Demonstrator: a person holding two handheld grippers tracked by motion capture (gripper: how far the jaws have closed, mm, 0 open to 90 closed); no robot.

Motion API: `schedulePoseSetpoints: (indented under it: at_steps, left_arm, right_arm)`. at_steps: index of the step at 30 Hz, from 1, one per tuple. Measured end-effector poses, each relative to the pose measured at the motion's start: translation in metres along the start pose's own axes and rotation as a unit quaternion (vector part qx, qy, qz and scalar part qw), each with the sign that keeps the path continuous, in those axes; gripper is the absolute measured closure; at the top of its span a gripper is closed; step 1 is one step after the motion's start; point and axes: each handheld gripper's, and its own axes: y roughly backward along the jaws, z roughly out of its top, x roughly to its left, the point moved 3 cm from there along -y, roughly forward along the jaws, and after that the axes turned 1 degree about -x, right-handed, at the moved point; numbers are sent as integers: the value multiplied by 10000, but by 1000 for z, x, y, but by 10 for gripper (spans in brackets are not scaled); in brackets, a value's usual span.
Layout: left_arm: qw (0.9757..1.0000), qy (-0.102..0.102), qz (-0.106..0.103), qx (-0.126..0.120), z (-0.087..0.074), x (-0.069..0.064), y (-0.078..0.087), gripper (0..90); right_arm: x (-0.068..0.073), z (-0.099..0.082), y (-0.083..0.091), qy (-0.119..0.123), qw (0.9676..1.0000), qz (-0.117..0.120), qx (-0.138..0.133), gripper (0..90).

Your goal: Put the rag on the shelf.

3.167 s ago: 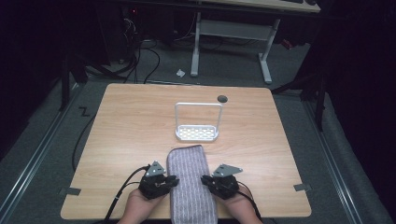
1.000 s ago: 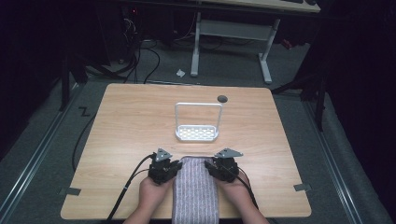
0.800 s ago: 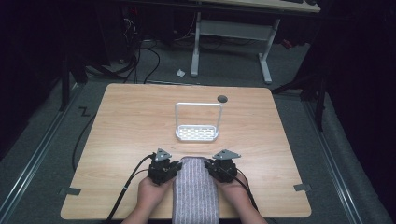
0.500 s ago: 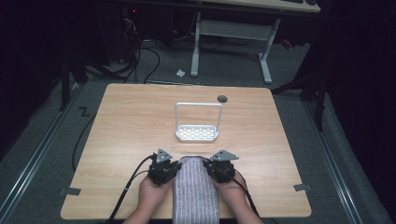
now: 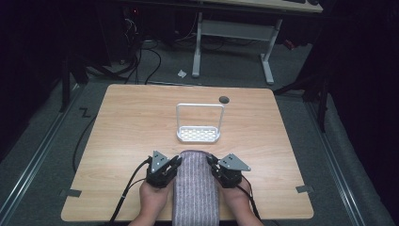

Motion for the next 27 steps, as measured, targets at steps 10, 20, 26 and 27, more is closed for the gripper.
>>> schedulePoseSetpoints:
  at_steps: [10,20,26,27]
  left_arm:
    - [9979,-212,-144,-593,34,-15,23,820]
    - [9929,-503,-236,-1049,75,-27,41,820]
    - [9900,-651,-298,-1219,94,-31,44,820]
    - [9888,-689,-327,-1283,101,-31,45,820]
  right_arm:
    - [1,28,24,91,9976,-155,-673,837]
    - [-2,63,48,246,9925,-183,-1180,837]
    - [-5,83,57,318,9897,-223,-1376,837]
    - [-7,91,59,318,9886,-220,-1458,837]
